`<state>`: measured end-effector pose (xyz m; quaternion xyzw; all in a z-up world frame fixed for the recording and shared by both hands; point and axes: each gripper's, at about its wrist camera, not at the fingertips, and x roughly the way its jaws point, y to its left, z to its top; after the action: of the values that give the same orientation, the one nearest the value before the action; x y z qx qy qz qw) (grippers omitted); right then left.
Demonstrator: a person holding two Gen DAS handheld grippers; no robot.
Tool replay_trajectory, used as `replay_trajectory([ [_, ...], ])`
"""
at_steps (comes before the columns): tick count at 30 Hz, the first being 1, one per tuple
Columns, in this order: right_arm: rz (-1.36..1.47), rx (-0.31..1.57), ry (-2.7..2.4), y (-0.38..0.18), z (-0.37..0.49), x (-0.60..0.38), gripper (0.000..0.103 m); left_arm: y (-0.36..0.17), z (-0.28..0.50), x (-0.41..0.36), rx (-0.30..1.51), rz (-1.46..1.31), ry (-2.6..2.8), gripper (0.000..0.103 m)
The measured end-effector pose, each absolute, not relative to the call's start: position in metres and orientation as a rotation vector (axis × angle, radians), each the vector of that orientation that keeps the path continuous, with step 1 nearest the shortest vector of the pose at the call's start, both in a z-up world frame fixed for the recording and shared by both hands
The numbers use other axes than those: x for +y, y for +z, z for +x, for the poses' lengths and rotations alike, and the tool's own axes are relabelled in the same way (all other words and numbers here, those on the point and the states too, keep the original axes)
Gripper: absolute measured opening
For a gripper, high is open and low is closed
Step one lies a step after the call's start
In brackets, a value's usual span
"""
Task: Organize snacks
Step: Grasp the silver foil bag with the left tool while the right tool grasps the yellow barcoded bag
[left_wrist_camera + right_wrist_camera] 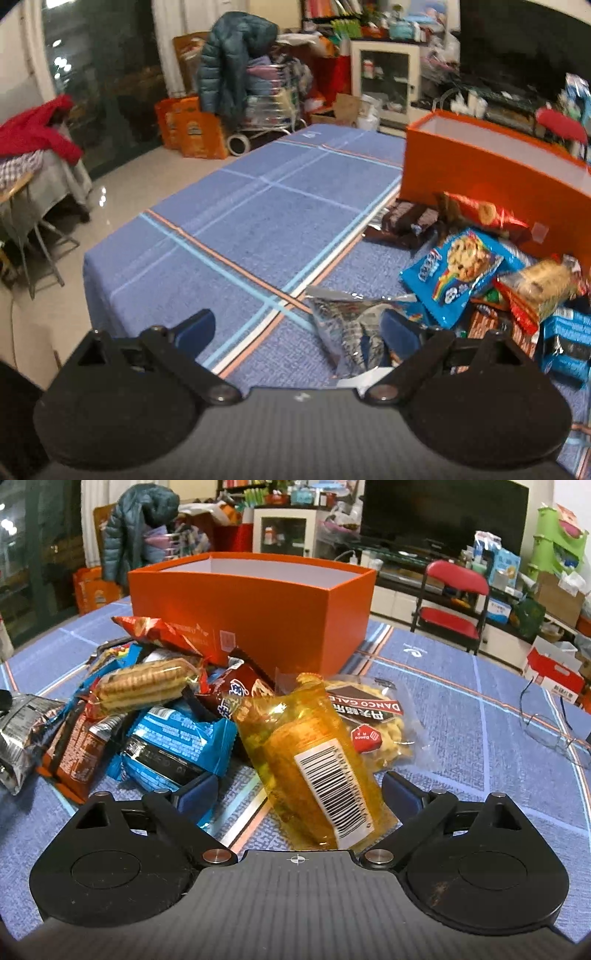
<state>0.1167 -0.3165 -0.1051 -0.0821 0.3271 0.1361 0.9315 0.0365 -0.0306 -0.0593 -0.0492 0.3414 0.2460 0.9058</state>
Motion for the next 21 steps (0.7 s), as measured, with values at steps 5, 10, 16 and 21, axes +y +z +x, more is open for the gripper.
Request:
replay_trajectory([
  [5,-0.146,0.68,0.27,-0.11,0.123,-0.32,0.086,-0.065,0.041,-0.041,0.697,-0.111,0.494,0.092],
  [10,-0.136,0.685,0.251,-0.11,0.126,-0.323,0.064,-0.071,0.046,-0.046,0.664,-0.049,0.502,0.093],
  [16,-0.15,0.715,0.244,-0.106,0.124,-0.321,0.047,-0.074,0.044,-0.031,0.651,-0.013,0.41,0.093],
  [21,-0.205,0.728,0.244,-0.105,0.119,-0.31,0.044,-0.074,0.046,-0.018,0.642,0.116,0.313,0.093],
])
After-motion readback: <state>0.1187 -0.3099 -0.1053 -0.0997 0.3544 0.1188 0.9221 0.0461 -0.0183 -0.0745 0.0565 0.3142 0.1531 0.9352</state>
